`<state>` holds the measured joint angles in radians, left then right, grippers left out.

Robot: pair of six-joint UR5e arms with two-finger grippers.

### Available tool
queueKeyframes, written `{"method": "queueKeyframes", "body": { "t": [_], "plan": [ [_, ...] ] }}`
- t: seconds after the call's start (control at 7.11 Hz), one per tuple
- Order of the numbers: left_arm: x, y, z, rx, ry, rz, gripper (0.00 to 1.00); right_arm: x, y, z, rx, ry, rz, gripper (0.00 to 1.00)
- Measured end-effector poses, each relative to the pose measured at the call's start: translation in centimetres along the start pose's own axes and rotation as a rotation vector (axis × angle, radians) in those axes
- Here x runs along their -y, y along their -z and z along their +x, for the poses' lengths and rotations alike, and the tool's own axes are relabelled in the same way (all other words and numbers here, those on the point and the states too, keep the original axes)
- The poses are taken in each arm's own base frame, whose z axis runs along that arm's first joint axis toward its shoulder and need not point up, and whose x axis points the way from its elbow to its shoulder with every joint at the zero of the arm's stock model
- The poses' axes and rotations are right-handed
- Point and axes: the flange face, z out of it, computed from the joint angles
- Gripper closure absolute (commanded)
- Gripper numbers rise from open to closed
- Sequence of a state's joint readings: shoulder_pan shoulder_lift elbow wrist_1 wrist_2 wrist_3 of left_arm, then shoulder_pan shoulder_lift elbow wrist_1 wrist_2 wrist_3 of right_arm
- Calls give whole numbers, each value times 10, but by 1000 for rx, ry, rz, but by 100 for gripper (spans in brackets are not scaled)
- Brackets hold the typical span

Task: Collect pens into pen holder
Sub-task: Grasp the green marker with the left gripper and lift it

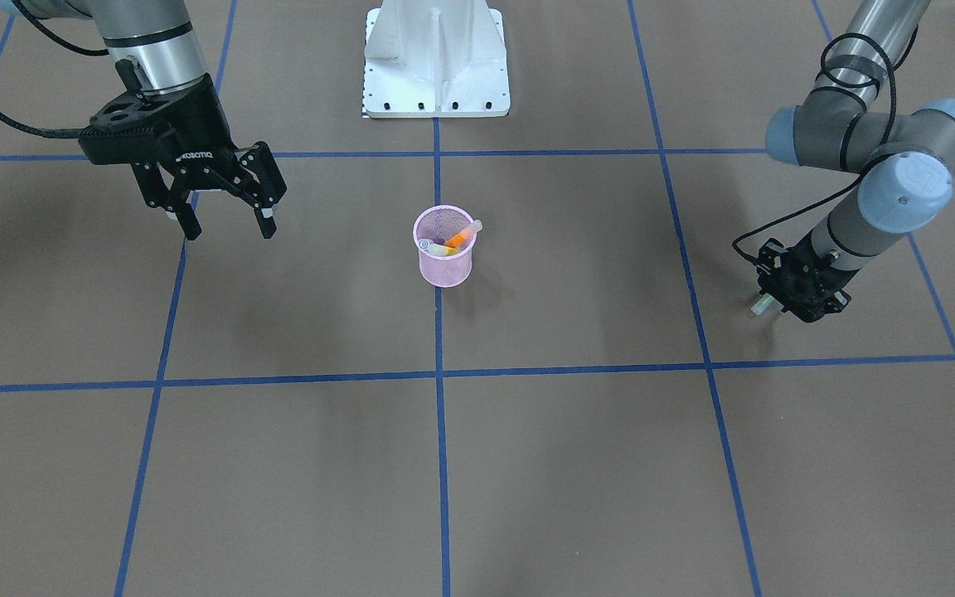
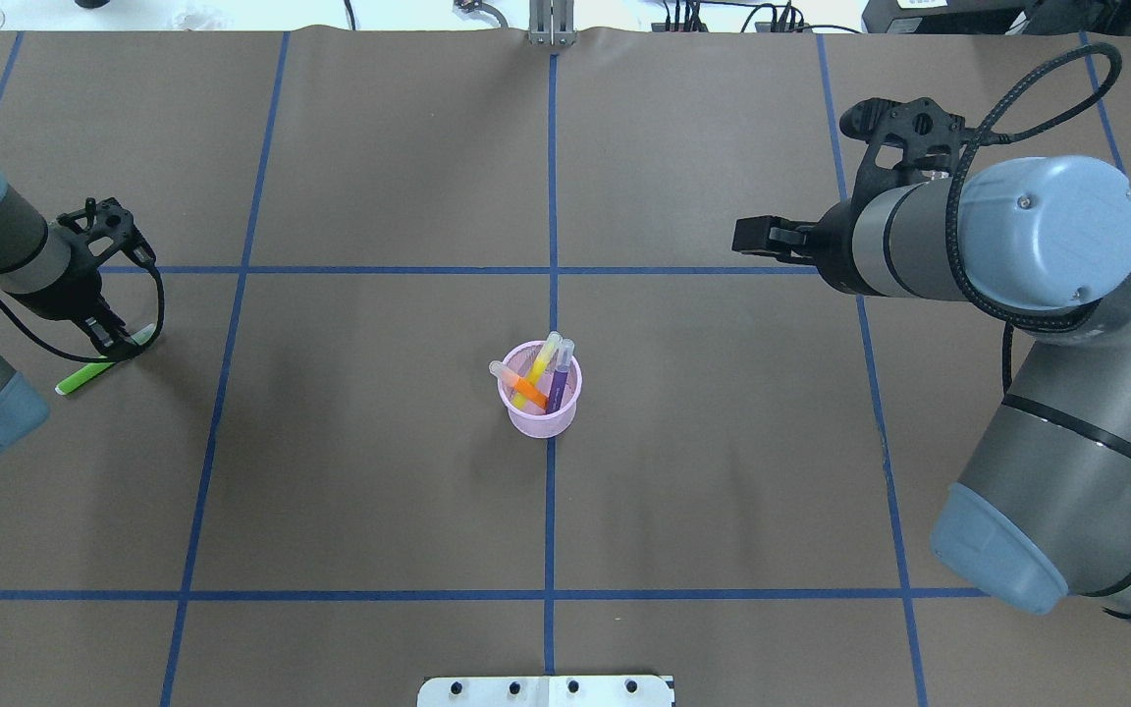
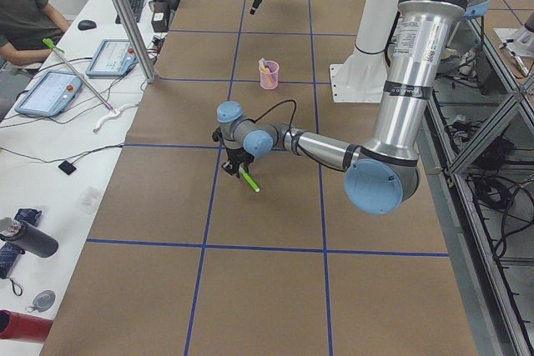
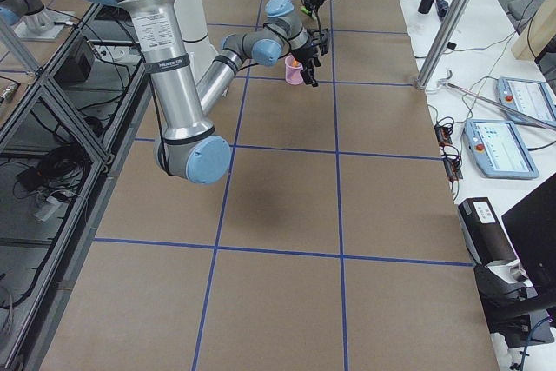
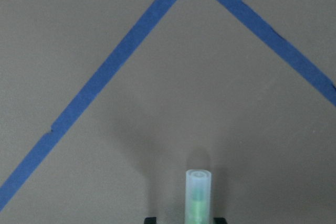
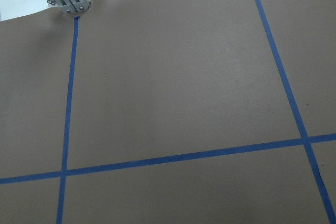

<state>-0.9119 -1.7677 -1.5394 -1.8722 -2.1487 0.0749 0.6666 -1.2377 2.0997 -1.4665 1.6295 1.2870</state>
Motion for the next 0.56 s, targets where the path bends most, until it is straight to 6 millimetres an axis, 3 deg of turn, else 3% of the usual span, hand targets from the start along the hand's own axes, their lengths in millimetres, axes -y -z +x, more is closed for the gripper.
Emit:
{"method": "queueKeyframes", "body": {
  "t": [0.14,0.28,0.56],
  "plan": [
    [0,-2,-1,-1,3,-3,67,0,-1,-1,-1,1,0,1],
    [-1,-3,-1,-1,6,-6,100,0,-3,-2,-2,1,0,1],
    [-1,-4,-2,-1,7,-7,100,0,-4,-3,-4,1,0,1]
  ]
}}
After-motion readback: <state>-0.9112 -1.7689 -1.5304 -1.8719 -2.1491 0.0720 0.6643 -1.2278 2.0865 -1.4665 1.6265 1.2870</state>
